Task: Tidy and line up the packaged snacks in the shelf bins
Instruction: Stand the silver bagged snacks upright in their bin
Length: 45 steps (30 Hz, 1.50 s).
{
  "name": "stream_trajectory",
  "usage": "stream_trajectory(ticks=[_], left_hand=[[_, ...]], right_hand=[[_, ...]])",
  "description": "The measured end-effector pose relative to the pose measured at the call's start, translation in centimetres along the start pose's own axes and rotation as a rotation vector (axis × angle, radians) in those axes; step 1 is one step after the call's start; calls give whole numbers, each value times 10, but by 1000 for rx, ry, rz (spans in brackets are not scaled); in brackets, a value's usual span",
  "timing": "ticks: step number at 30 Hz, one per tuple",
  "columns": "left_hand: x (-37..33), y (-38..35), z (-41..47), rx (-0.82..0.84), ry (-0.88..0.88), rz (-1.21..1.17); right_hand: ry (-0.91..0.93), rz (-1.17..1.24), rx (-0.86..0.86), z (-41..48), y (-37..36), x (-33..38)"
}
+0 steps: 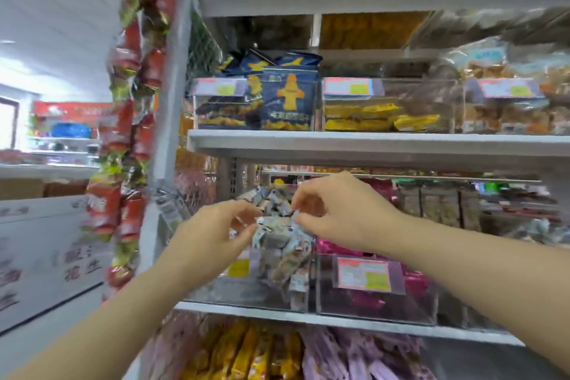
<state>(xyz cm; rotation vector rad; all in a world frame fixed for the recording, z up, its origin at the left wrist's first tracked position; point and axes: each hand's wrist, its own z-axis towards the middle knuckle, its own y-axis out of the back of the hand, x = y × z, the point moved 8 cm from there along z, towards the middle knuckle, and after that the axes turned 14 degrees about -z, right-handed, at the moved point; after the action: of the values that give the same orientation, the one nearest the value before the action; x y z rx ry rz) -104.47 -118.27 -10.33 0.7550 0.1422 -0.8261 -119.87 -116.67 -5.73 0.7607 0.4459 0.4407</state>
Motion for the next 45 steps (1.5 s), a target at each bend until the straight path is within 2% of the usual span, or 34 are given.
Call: stream_trajectory(ticks=[5,8,11,13,18,21,25,29,37,45], left_hand=[[73,45,-31,-145,123,116],[112,49,-48,-87,162,253],[136,43,-62,-68,98,292],[143,38,-69,-71,44,330],[149,29,-78,-95,-57,365],[154,30,-81,-80,-49,383],[150,31,-81,-62,-10,325],[144,32,-78,-80,12,233],[79,23,-37,-145,-28,194],[-24,-45,7,4,-123,100]], right_hand=[[72,105,61,49,-46,55],[85,158,161,77,-77,79],[112,210,250,100,-106,104],[111,216,241,115,-117,116],[17,295,88,138,-137,124],[28,360,-34,140,-136,124],[51,497,-329,130,-83,115],[117,498,-486,106,-30,104],[111,414,-602,45,29,34],[48,114,-615,-39,75,-50]])
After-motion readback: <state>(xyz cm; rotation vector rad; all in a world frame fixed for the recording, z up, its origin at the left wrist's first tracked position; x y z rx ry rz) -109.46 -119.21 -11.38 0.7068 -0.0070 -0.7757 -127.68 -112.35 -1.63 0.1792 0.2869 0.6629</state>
